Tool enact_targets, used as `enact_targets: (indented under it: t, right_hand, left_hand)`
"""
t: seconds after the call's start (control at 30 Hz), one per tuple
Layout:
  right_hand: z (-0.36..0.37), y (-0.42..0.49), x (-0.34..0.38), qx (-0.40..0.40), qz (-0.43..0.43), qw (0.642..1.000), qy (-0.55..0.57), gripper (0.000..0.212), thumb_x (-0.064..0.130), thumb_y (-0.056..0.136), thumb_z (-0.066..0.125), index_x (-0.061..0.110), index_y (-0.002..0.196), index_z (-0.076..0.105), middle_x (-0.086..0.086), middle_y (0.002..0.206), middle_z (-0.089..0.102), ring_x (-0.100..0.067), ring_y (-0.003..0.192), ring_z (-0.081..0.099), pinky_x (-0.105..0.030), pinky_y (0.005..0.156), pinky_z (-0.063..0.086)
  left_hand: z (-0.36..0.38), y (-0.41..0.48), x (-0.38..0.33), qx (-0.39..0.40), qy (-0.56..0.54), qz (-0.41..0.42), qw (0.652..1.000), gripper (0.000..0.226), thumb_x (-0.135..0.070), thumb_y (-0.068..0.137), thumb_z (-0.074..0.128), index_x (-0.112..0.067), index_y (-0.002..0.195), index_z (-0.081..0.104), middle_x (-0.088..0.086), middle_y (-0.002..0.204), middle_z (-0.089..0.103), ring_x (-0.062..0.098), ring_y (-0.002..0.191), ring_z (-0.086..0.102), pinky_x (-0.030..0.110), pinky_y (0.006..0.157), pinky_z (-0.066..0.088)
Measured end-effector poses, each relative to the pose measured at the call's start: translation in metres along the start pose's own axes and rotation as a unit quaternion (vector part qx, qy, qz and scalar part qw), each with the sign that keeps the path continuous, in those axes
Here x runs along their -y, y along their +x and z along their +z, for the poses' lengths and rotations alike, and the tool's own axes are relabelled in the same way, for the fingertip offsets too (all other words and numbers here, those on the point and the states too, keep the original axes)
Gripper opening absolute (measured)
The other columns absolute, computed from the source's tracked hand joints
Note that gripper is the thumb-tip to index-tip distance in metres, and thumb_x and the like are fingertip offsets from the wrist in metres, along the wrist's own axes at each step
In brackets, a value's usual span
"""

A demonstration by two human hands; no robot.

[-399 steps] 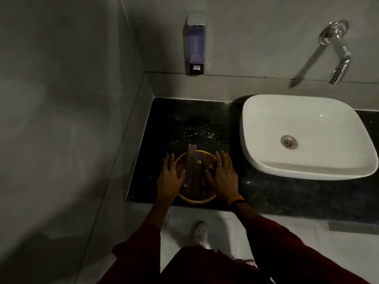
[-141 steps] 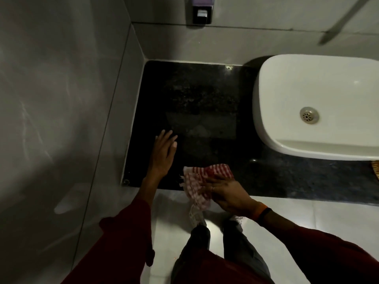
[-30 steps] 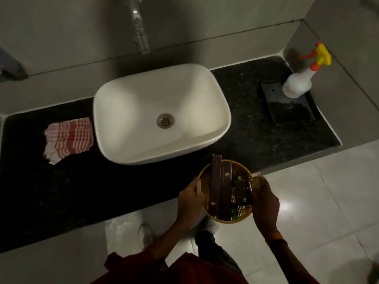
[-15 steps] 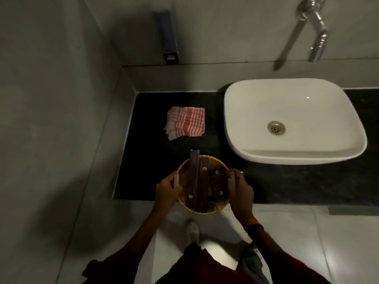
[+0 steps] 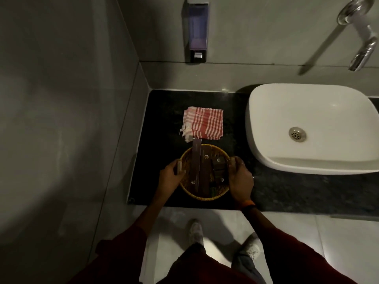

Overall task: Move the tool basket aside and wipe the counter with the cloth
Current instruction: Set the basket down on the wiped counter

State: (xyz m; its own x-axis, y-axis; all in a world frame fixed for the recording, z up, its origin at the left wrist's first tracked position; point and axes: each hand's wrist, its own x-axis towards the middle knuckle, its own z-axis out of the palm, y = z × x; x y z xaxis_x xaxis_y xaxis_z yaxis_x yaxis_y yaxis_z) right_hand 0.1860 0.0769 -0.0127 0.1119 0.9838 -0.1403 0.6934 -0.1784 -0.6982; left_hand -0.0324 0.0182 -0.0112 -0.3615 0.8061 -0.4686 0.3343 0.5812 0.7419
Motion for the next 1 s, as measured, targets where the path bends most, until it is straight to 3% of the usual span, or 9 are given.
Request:
enact_targets:
  t: [0.07,0.17,0.3,0.43,0.57,0.7,0.87,0.93,1.0]
  right_hand:
    - [0.001,0.002,0.006,-0.044,-0.005,0.998,-0.034,0.036,0.032,0.100,0.052,0.016,0.131,0.056,-0.010,0.124,0.066,-0.031,0.117,0.058,-0.044,0.095,0.048]
    - [0.008,0.026,0.020,-0.081,-0.118,0.989,-0.037,0.036,0.022,0.093,0.061,0.014,0.129,0.057,-0.008,0.131,0.059,-0.026,0.120,0.051,-0.045,0.096,0.050]
    - [0.035,0.101,0.040,0.046,-0.211,0.976,-0.037,0.052,0.023,0.094,0.059,0.021,0.143,0.044,-0.013,0.153,0.036,-0.030,0.138,0.039,-0.041,0.106,0.044]
    - [0.069,0.176,0.050,0.145,-0.227,0.951,-0.154,0.065,0.021,0.093,0.060,0.018,0.151,0.031,-0.017,0.163,0.015,-0.039,0.150,0.015,-0.054,0.117,0.026]
    - [0.090,0.197,0.043,0.140,-0.247,0.916,-0.284,0.052,0.019,0.091,0.063,0.014,0.141,0.047,-0.013,0.153,0.040,-0.041,0.135,0.038,-0.055,0.102,0.047]
    - [0.097,0.179,0.052,0.098,-0.285,0.920,-0.252,0.028,0.020,0.088,0.065,0.007,0.113,0.066,-0.015,0.124,0.066,-0.041,0.103,0.057,-0.042,0.074,0.055]
    - [0.050,0.168,0.083,0.017,-0.309,0.936,-0.168,0.014,0.013,0.084,0.061,0.003,0.087,0.069,-0.017,0.091,0.074,-0.038,0.084,0.065,-0.038,0.081,0.046]
    - [0.012,0.162,0.091,-0.042,-0.320,0.940,-0.109,0.019,0.015,0.086,0.054,0.006,0.089,0.071,-0.013,0.088,0.074,-0.033,0.080,0.064,-0.036,0.076,0.051]
    - [-0.032,0.158,0.091,-0.057,-0.283,0.955,-0.066,0.019,0.012,0.089,0.058,0.007,0.103,0.071,-0.012,0.096,0.072,-0.032,0.091,0.059,-0.038,0.074,0.054]
  left_hand:
    - [-0.003,0.002,0.000,-0.027,0.008,-0.004,1.000,0.058,-0.038,0.091,0.063,-0.021,0.143,0.044,0.009,0.139,0.058,0.029,0.125,0.057,0.046,0.103,0.051]
    - [-0.010,0.030,-0.014,-0.069,0.038,0.061,0.995,0.053,-0.040,0.097,0.053,-0.022,0.145,0.040,0.008,0.149,0.047,0.025,0.137,0.044,0.044,0.112,0.040]
    - [-0.014,0.102,-0.053,-0.082,0.116,0.183,0.973,0.041,-0.022,0.100,0.049,-0.014,0.140,0.048,0.011,0.148,0.045,0.028,0.136,0.043,0.045,0.113,0.039]
    - [-0.009,0.167,-0.078,-0.034,0.185,0.250,0.950,0.040,-0.026,0.101,0.050,-0.019,0.140,0.046,0.001,0.139,0.050,0.011,0.123,0.051,0.033,0.102,0.045]
    - [0.006,0.205,-0.068,0.010,0.240,0.256,0.936,0.050,-0.010,0.090,0.061,-0.016,0.139,0.051,0.011,0.152,0.041,0.033,0.136,0.040,0.047,0.116,0.033]
    - [0.012,0.194,-0.078,-0.007,0.161,0.265,0.951,0.032,-0.004,0.084,0.065,-0.007,0.116,0.068,0.016,0.128,0.063,0.031,0.117,0.061,0.032,0.103,0.048]
    - [0.005,0.170,-0.118,-0.006,0.179,0.294,0.939,0.026,-0.023,0.080,0.058,-0.005,0.084,0.077,0.018,0.092,0.074,0.033,0.087,0.070,0.036,0.081,0.058]
    - [0.005,0.161,-0.144,-0.006,0.145,0.285,0.947,0.027,-0.026,0.074,0.063,-0.004,0.083,0.076,0.016,0.093,0.074,0.029,0.088,0.071,0.034,0.082,0.057]
    - [0.013,0.150,-0.177,-0.027,0.119,0.283,0.951,0.025,-0.015,0.070,0.075,-0.004,0.092,0.077,0.013,0.105,0.073,0.023,0.094,0.069,0.017,0.085,0.049]
